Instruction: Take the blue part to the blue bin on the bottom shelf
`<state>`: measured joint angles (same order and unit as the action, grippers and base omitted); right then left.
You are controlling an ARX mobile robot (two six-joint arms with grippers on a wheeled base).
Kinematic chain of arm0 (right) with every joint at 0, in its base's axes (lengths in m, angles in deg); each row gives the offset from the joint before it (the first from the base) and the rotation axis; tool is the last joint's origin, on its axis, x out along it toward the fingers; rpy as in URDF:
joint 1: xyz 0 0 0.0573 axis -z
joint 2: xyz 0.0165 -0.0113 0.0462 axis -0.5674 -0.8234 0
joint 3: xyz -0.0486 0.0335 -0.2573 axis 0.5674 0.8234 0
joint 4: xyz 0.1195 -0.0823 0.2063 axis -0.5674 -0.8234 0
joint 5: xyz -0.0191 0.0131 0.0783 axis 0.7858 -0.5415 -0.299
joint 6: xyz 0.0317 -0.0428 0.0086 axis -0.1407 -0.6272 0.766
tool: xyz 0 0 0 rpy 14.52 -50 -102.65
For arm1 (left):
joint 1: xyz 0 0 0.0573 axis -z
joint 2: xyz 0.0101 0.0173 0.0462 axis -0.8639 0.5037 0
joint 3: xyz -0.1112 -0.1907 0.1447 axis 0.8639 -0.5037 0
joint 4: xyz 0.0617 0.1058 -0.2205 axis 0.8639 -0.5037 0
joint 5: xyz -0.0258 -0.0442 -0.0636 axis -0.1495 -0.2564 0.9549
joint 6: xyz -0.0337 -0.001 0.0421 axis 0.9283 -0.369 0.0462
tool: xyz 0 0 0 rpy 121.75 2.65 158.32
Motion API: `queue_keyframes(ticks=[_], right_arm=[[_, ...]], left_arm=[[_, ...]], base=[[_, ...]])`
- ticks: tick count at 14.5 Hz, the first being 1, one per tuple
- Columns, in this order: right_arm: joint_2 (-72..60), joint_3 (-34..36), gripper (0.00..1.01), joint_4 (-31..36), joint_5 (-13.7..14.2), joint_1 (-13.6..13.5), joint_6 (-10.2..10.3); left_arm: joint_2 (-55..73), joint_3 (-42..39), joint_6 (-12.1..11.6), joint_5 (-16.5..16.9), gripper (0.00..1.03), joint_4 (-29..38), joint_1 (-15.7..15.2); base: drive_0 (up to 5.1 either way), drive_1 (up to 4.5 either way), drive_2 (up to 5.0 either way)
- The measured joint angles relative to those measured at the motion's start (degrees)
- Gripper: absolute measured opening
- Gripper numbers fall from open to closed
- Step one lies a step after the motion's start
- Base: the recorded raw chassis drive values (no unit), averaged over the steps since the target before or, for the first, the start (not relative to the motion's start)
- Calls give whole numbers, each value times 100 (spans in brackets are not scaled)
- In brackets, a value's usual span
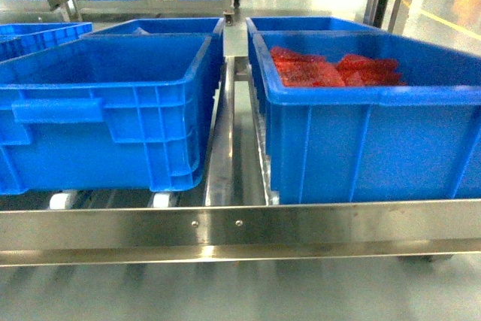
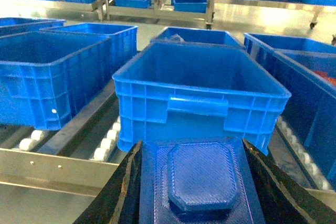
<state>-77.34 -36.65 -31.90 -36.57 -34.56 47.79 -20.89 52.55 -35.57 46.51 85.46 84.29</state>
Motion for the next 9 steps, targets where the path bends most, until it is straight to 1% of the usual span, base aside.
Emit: queue_keyframes(ticks=[9], right_arm=[[0, 0, 98, 9, -2, 0, -2]], left_arm=[[0, -2, 0, 0, 43, 22, 0]], base=[[0, 0, 0]])
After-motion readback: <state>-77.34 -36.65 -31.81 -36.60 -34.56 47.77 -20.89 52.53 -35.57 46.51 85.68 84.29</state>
